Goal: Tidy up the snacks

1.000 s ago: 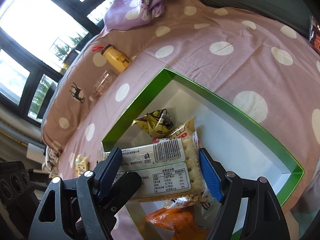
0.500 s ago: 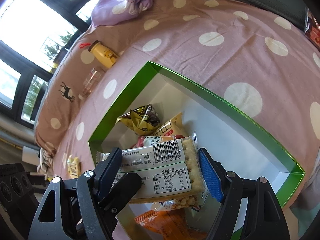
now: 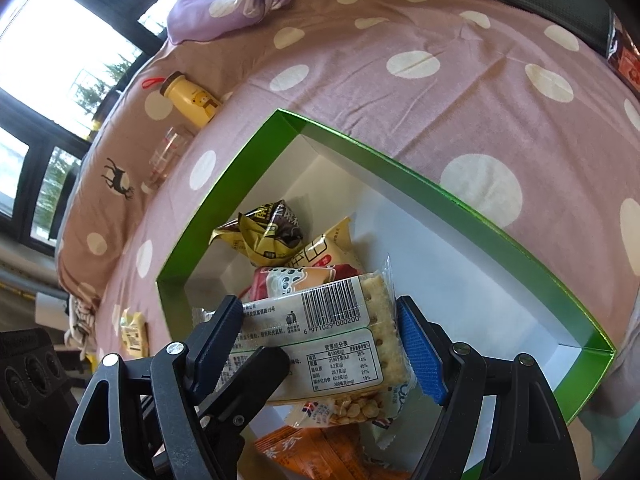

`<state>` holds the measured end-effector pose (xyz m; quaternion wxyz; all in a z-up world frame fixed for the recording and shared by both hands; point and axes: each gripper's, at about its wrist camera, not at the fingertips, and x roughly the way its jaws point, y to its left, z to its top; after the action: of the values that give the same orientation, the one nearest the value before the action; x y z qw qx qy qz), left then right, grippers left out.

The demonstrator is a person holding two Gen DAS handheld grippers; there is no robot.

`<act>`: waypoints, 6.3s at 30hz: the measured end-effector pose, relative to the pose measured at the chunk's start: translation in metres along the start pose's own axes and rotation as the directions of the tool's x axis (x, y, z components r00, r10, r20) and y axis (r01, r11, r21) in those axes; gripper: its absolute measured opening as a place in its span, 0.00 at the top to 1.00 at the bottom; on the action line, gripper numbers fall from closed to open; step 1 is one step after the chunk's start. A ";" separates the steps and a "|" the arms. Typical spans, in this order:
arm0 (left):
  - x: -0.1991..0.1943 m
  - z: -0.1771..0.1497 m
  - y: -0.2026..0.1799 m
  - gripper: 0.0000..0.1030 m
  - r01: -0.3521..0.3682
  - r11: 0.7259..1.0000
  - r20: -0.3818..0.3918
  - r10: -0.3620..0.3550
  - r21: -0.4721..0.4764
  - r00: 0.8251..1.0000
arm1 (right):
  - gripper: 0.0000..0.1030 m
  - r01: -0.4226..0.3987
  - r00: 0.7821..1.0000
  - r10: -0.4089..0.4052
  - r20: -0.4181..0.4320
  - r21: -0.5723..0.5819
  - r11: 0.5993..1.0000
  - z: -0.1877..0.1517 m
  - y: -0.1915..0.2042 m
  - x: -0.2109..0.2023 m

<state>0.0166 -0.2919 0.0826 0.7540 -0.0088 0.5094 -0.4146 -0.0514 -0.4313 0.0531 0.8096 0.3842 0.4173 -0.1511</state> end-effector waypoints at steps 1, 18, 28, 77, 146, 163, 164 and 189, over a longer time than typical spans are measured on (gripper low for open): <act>0.000 0.000 0.001 0.57 0.002 1.000 -0.001 -0.002 -0.003 1.000 | 0.23 -0.001 1.000 0.001 -0.002 0.001 1.000 0.000 0.000 0.001; 0.004 0.000 0.002 0.52 -0.024 1.000 -0.004 0.024 -0.009 1.000 | 0.23 0.019 1.000 -0.019 -0.013 0.020 1.000 0.002 -0.003 0.006; 0.005 -0.002 0.002 0.50 -0.055 0.998 -0.002 0.055 0.003 0.998 | 0.23 0.035 0.999 -0.034 -0.023 0.018 0.999 0.002 -0.002 0.009; 0.007 -0.002 0.001 0.40 -0.112 0.993 0.021 0.112 0.023 0.994 | 0.20 0.082 0.997 -0.081 -0.016 0.025 0.996 0.002 -0.004 0.009; -0.245 -0.153 0.256 0.03 -0.337 0.692 0.237 0.593 -0.638 0.769 | 0.05 -0.217 0.974 0.150 -0.172 -0.494 0.842 -0.138 0.296 0.118; -0.253 -0.158 0.263 0.03 -0.319 0.672 0.234 0.597 -0.668 0.767 | 0.50 -0.014 0.996 -0.043 -0.083 -0.588 0.808 -0.138 0.331 0.188; -0.253 -0.158 0.262 0.03 -0.319 0.673 0.235 0.596 -0.667 0.768 | 0.58 -0.016 0.995 -0.045 -0.089 -0.588 0.808 -0.136 0.329 0.186; -0.219 -0.149 0.231 0.03 -0.367 0.724 0.204 0.569 -0.584 0.797 | 0.16 -0.156 0.970 0.035 -0.241 -0.509 0.847 -0.166 0.217 0.076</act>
<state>0.0128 0.0595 0.0768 0.8857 -0.1569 0.4345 -0.0448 0.0243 -0.1580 0.0411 0.8382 0.1839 0.5107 0.0529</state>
